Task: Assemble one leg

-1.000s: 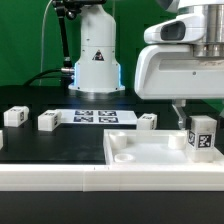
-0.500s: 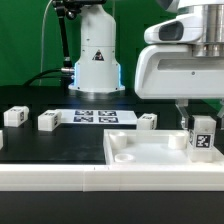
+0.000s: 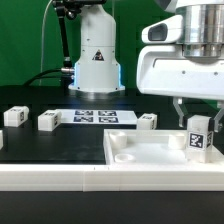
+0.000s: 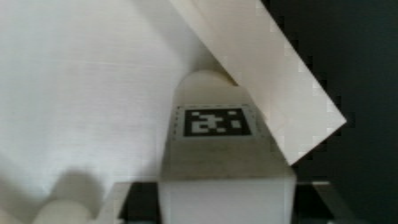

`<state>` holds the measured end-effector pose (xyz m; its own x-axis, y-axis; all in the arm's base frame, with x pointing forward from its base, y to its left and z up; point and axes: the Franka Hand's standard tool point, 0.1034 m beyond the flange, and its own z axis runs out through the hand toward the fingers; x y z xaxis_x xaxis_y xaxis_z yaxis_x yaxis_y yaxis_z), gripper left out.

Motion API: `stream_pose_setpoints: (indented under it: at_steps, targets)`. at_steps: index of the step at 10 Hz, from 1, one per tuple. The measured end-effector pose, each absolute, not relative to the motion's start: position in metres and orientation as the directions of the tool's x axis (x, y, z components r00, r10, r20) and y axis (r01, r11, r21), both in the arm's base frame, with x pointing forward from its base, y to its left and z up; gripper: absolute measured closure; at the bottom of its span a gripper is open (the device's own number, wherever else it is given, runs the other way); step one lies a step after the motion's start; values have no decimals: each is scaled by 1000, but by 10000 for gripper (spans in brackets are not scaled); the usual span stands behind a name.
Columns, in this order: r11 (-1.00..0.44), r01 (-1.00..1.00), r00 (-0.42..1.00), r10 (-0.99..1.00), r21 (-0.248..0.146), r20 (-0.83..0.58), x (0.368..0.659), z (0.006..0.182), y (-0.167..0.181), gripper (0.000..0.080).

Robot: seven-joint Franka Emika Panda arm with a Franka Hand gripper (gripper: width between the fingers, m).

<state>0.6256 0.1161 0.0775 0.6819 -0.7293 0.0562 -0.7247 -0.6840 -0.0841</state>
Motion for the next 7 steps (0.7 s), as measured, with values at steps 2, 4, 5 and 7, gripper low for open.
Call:
stream_pose_setpoints:
  at_steps: [2,4,5,7]
  targets:
    - [-494,-865,492,-870,-92,38,625,77,116,509]
    - [-316,-944,315,-949,-95,22,623,78,116,508]
    - [-208,-973,208,-978,-95,12,622,77,117,508]
    - [-29,-995,30,-1000,-96,-4,621,77,118,508]
